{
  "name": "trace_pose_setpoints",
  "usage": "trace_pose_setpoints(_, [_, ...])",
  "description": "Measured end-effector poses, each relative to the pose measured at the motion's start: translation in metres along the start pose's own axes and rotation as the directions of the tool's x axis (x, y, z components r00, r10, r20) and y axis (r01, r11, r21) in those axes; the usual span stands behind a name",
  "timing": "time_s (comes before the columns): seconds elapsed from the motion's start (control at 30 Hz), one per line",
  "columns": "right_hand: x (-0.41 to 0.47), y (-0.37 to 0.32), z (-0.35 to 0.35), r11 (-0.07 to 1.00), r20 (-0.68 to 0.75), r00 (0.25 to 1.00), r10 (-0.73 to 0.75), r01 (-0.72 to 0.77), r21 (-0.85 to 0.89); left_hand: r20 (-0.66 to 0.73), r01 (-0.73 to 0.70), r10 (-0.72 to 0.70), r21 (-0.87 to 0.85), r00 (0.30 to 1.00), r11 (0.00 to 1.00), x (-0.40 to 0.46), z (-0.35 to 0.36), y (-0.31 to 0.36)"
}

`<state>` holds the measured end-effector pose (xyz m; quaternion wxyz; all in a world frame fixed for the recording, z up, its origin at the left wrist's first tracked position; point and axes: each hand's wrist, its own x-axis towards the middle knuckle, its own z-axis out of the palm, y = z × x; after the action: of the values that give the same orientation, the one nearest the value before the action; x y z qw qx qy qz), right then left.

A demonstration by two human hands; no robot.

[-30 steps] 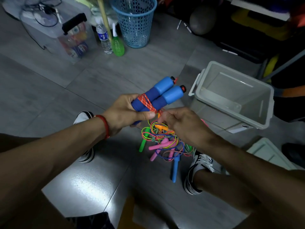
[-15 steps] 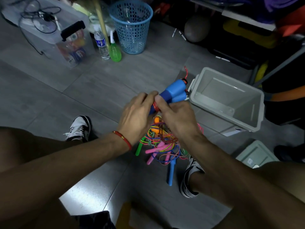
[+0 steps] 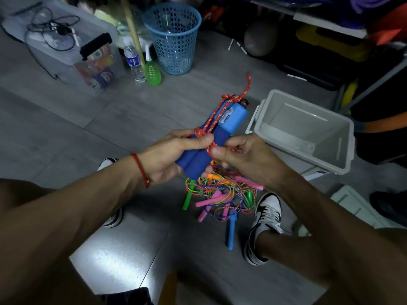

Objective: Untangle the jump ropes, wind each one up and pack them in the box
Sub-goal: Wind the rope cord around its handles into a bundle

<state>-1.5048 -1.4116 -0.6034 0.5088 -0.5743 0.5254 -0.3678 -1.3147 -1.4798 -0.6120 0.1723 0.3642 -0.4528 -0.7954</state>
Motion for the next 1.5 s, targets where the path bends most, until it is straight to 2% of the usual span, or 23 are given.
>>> trace_pose_setpoints(0.1, [0.003, 0.01, 0.004, 0.986, -0.012, 0.999, 0.037, -0.038, -0.162, -0.076, -0.052, 0.05, -0.027, 0.996, 0.998, 0.007, -0.002, -0.001])
trace_pose_setpoints(0.2, [0.003, 0.016, 0.005, 0.927, -0.212, 0.977, 0.008, -0.087, -0.364, -0.187, -0.045, 0.044, 0.0, 0.981, 0.999, 0.009, -0.004, -0.003])
trace_pose_setpoints(0.27, [0.003, 0.014, 0.003, 0.836, -0.246, 0.968, -0.058, -0.088, -0.542, -0.226, -0.045, 0.046, 0.007, 0.973, 0.999, 0.01, -0.005, -0.003])
trace_pose_setpoints(0.37, [0.003, 0.006, 0.001, 0.652, -0.204, 0.979, -0.019, -0.142, -0.745, -0.299, -0.028, 0.03, 0.011, 0.954, 1.0, 0.015, -0.009, -0.001])
trace_pose_setpoints(0.4, [0.003, 0.004, 0.0, 0.651, -0.193, 0.981, 0.013, -0.155, -0.744, -0.323, -0.019, 0.029, 0.034, 0.946, 0.999, 0.016, -0.011, -0.001])
trace_pose_setpoints(0.53, [0.002, 0.0, 0.001, 0.778, -0.151, 0.974, 0.168, -0.225, -0.587, -0.4, 0.008, 0.06, 0.166, 0.914, 0.986, 0.021, -0.011, -0.005])
trace_pose_setpoints(0.63, [-0.002, -0.004, 0.003, 0.784, -0.115, 0.971, 0.208, -0.236, -0.574, -0.434, -0.009, 0.221, 0.44, 0.874, 0.898, 0.029, -0.013, -0.015])
trace_pose_setpoints(0.7, [-0.004, -0.01, 0.003, 0.773, -0.095, 0.973, 0.21, -0.224, -0.594, -0.391, 0.009, 0.294, 0.615, 0.872, 0.789, 0.031, -0.018, -0.018])
trace_pose_setpoints(0.8, [-0.006, -0.017, -0.006, 0.732, -0.052, 0.981, 0.188, -0.176, -0.658, -0.213, -0.015, 0.284, 0.775, 0.935, 0.631, 0.03, -0.022, -0.023])
trace_pose_setpoints(0.87, [-0.007, -0.02, -0.012, 0.673, -0.031, 0.988, 0.151, -0.125, -0.729, -0.12, -0.038, 0.253, 0.839, 0.96, 0.542, 0.029, -0.02, -0.024])
trace_pose_setpoints(0.97, [-0.006, -0.021, -0.016, 0.573, 0.012, 1.0, 0.018, 0.0, -0.82, -0.037, -0.052, 0.213, 0.917, 0.976, 0.396, 0.027, -0.011, -0.025])
trace_pose_setpoints(1.07, [-0.003, -0.019, -0.016, 0.545, 0.062, 0.996, -0.066, 0.088, -0.834, 0.034, -0.077, 0.175, 0.967, 0.984, 0.244, 0.023, -0.002, -0.025])
trace_pose_setpoints(1.13, [-0.003, -0.016, -0.019, 0.555, 0.073, 0.996, -0.046, 0.086, -0.827, 0.074, -0.113, 0.191, 0.972, 0.979, 0.207, 0.016, 0.003, -0.024])
trace_pose_setpoints(1.37, [0.002, -0.015, -0.033, 0.724, 0.16, 0.987, -0.008, 0.116, -0.68, 0.17, -0.229, 0.284, 0.954, 0.944, 0.191, -0.002, 0.015, -0.019])
trace_pose_setpoints(1.5, [0.003, -0.018, -0.038, 0.809, 0.168, 0.985, 0.03, 0.075, -0.583, 0.227, -0.278, 0.271, 0.946, 0.935, 0.166, -0.009, 0.014, -0.016])
